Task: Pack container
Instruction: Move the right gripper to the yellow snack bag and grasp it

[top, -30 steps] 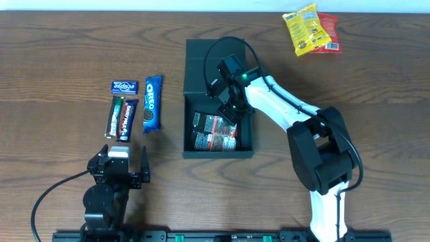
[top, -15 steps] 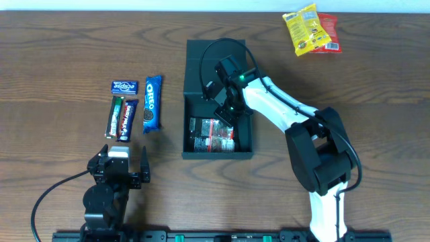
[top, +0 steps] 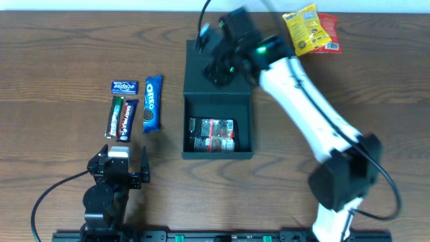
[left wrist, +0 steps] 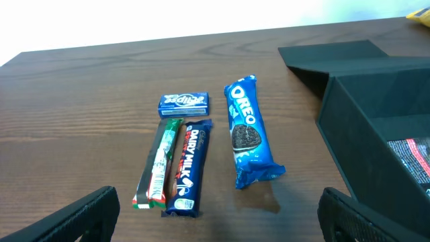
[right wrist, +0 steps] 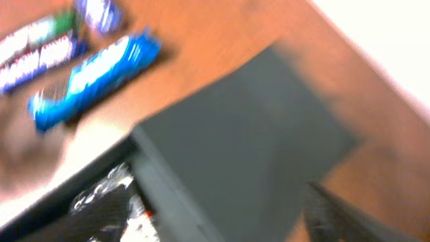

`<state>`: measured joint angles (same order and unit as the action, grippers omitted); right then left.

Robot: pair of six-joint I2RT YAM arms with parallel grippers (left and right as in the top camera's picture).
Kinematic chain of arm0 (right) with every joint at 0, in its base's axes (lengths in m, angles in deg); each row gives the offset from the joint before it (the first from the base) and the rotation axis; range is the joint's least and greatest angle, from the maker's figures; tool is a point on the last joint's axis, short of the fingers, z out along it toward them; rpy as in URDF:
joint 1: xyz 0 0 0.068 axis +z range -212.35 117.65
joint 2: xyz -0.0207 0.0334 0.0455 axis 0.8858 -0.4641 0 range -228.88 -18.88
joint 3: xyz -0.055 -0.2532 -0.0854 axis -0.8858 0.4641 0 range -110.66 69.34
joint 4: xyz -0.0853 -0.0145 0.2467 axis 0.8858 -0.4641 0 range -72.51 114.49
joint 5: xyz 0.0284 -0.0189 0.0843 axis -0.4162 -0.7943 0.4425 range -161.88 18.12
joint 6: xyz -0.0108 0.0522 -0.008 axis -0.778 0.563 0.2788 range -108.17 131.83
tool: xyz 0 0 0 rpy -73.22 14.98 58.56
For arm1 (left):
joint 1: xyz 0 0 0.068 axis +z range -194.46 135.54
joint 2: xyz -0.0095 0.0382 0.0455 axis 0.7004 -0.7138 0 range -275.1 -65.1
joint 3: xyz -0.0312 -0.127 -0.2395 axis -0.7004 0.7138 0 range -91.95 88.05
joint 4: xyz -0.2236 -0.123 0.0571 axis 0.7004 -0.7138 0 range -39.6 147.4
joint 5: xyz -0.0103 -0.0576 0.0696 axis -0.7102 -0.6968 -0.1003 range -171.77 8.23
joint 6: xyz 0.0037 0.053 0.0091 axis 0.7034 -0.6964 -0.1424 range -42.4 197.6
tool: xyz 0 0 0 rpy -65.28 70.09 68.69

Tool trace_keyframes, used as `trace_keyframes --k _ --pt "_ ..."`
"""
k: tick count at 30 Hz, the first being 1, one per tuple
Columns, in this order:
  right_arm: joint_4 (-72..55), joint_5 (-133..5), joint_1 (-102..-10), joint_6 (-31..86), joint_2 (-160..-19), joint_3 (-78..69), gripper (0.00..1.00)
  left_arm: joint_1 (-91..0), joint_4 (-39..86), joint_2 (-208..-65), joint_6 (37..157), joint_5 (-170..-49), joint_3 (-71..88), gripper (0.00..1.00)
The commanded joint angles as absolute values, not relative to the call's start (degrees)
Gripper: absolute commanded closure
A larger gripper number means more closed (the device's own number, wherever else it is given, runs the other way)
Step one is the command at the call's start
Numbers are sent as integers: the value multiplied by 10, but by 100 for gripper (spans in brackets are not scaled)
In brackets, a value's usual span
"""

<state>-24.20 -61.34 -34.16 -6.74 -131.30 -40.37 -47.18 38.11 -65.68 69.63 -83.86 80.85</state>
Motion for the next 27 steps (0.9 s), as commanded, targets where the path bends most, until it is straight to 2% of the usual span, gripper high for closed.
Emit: trace_keyframes --k 1,12,19,21,23,27 --pt "-219 -639 -398 -54 -1296 -413 5 -471 377 -653 686 -828 821 4" --pt "-151 -602 -602 130 -1394 -412 5 -471 378 -653 686 -828 821 5" --pt "-73 -511 -693 251 -1477 -425 18 -471 378 -653 686 -828 821 5" --pt "-85 -487 -714 307 -1526 -476 19 -471 377 -653 686 -828 821 4" --pt "-114 -468 -722 309 -1574 -547 19 -471 378 -653 686 -828 821 5" --pt "-200 -558 -713 293 -1648 -692 15 -471 378 -653 686 -828 821 5"
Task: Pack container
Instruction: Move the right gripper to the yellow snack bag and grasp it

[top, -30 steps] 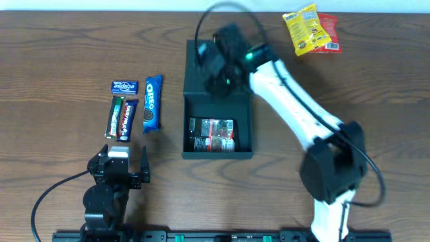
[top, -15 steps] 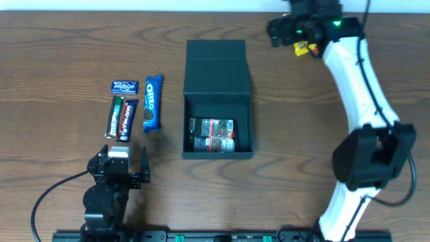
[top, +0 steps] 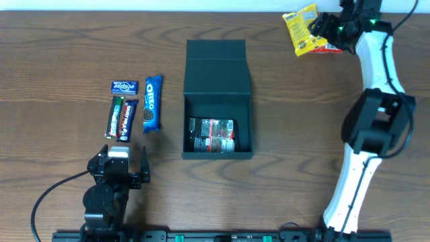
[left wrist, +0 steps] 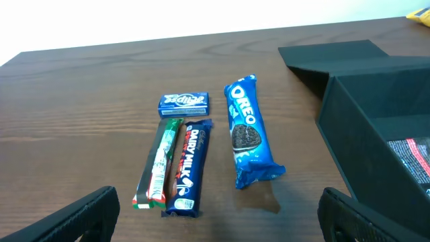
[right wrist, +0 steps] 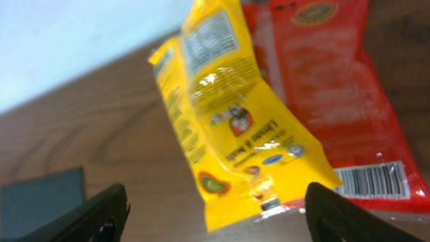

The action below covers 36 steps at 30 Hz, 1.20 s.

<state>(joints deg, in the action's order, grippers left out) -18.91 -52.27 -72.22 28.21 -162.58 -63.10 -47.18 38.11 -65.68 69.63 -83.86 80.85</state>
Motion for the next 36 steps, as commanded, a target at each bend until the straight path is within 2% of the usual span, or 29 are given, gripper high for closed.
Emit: trace_keyframes --k 1,12,18,24,26,33,36 --pt "-203 -568 -713 294 -1656 -706 15 -471 378 -653 686 -828 821 4" --pt "-143 -611 -711 293 -1695 -716 16 -471 378 -653 686 -828 821 5" --pt "-117 -618 -705 294 -1725 -716 23 -471 378 -653 686 -828 821 5" --pt "-124 -618 -695 294 -1746 -716 26 -471 378 -653 686 -828 821 5" --pt "-126 -618 -693 294 -1749 -716 34 -471 377 -653 686 -828 821 5" --pt "-156 -609 -685 300 -1749 -716 75 -471 377 -653 686 -828 821 5" --pt "-198 -610 -683 300 -1749 -716 98 -471 378 -653 686 -828 821 5"
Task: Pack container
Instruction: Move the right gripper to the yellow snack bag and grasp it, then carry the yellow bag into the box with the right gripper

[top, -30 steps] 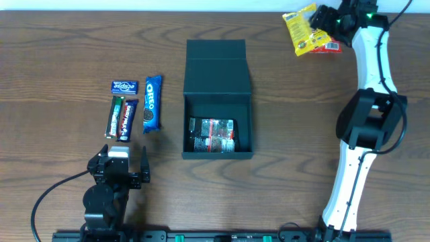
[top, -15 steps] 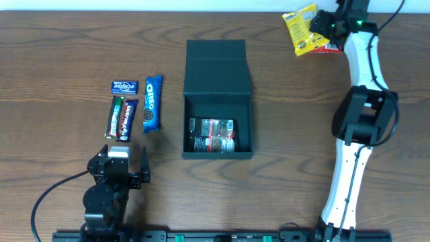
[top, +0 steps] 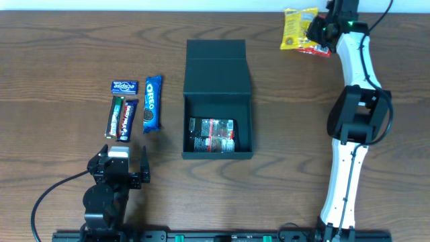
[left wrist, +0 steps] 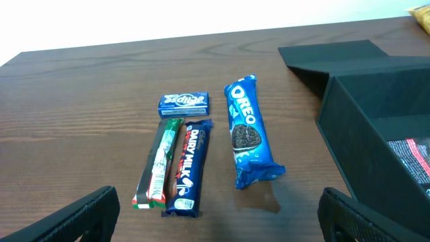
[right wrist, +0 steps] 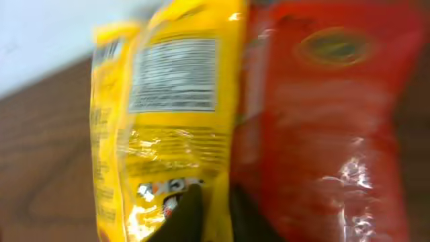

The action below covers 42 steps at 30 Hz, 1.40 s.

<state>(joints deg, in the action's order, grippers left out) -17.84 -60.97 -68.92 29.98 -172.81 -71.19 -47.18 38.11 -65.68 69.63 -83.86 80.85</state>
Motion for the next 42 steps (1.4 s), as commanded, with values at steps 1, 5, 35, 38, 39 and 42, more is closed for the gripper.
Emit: trace_keyframes --k 1,5,35,38,39,42 --pt "-217 -609 -683 298 -1749 -716 99 -471 378 -653 686 -828 821 5" --pt "-276 -609 -683 275 -1747 -717 99 -471 378 -653 686 -828 821 5" --pt "-559 -320 -558 -239 -1412 -717 99 -471 378 -653 686 -828 821 5" --pt "-662 -248 -549 -372 -1412 -714 99 -471 378 -653 686 -828 821 5" --pt "-692 -236 -546 -406 -1414 -712 99 -471 378 -653 686 -828 821 5" --pt "-728 -238 -527 -442 -1419 -695 99 -471 377 -653 686 -828 821 5"
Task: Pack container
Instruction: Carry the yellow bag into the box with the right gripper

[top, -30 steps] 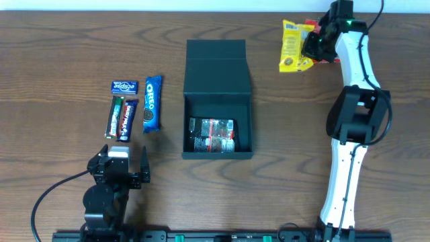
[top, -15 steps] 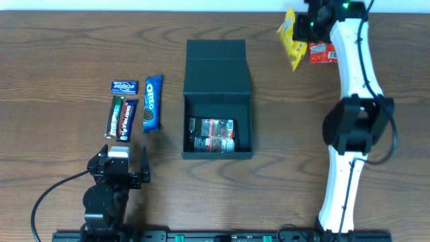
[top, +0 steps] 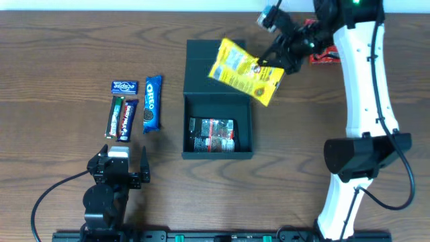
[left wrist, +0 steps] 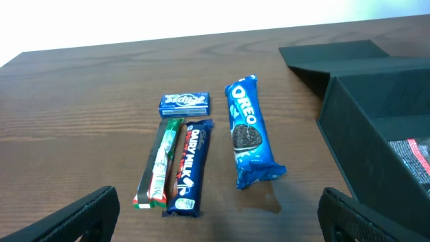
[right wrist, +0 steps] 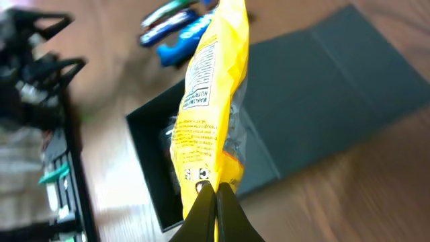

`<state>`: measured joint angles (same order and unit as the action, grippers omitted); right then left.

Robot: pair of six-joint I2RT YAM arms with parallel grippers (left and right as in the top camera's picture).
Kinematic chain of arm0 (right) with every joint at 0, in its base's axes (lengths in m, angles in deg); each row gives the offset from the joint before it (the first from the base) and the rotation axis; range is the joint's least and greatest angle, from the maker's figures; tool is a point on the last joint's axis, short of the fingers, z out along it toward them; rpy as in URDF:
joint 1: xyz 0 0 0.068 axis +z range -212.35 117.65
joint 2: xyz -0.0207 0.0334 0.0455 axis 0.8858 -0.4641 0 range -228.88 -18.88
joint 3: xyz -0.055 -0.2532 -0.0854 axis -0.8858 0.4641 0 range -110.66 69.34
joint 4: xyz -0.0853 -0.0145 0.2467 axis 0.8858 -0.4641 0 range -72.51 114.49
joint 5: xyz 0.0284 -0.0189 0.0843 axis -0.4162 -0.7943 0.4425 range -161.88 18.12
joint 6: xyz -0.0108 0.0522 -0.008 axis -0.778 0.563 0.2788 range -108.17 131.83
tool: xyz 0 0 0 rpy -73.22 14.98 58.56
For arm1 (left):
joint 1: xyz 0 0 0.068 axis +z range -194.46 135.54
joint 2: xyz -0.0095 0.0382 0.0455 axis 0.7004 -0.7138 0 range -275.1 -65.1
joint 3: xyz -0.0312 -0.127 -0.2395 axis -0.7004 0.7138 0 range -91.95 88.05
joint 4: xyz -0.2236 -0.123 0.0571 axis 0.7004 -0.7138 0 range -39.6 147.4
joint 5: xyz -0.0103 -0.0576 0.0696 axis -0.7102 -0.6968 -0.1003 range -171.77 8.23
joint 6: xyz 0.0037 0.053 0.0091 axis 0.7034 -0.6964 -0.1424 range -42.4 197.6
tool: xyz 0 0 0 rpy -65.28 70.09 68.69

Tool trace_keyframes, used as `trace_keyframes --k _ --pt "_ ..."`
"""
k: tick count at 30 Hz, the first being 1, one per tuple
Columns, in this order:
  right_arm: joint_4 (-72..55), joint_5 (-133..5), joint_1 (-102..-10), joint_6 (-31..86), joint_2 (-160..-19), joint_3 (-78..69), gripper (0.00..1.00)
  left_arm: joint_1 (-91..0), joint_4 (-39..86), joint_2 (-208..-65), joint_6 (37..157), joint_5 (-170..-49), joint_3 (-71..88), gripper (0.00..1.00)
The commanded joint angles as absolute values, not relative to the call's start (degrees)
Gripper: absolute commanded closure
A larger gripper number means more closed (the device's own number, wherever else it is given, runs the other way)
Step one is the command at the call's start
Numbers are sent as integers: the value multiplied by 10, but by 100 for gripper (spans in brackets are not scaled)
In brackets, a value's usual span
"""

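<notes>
The black box [top: 217, 101] lies open in the middle, its lid flat behind it and a dark wrapped snack [top: 211, 134] in the tray. My right gripper [top: 281, 59] is shut on the edge of a yellow snack bag [top: 244, 71], which hangs in the air over the lid [right wrist: 322, 107]; the wrist view shows the bag [right wrist: 211, 101] dangling from my pinched fingertips [right wrist: 216, 196]. My left gripper [top: 121, 167] rests open near the front left, its fingers [left wrist: 87, 212] wide apart with nothing between them.
An Oreo pack [top: 152, 102], a Dairy Milk bar [top: 127, 119], a green-and-red bar [top: 116, 116] and a small blue Eclipse pack [top: 124, 87] lie left of the box. A red snack bag [top: 322, 54] stays at the back right, partly behind my right arm.
My right gripper was at the back right, shut at the yellow bag lying beside the red one. It now holds the yellow bag lifted over the box lid. The left arm is unchanged.
First my right gripper hovered over the box lid. It then stood open above the yellow and red bags at the back right, after that closed on the yellow bag there. Now that bag hangs from it above the box. My left gripper stayed open and still.
</notes>
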<state>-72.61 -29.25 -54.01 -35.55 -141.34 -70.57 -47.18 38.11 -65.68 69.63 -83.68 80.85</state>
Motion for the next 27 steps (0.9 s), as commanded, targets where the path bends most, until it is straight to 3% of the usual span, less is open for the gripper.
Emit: trace_keyframes --k 1,11,27 --pt "-728 -238 -518 -454 -1419 -684 99 -471 377 -653 686 -828 821 5" --pt "-665 -284 -432 -452 -1433 -570 99 -471 378 -653 686 -828 821 4" --pt "-666 -327 -411 -435 -1504 -539 99 -471 377 -653 686 -828 821 5"
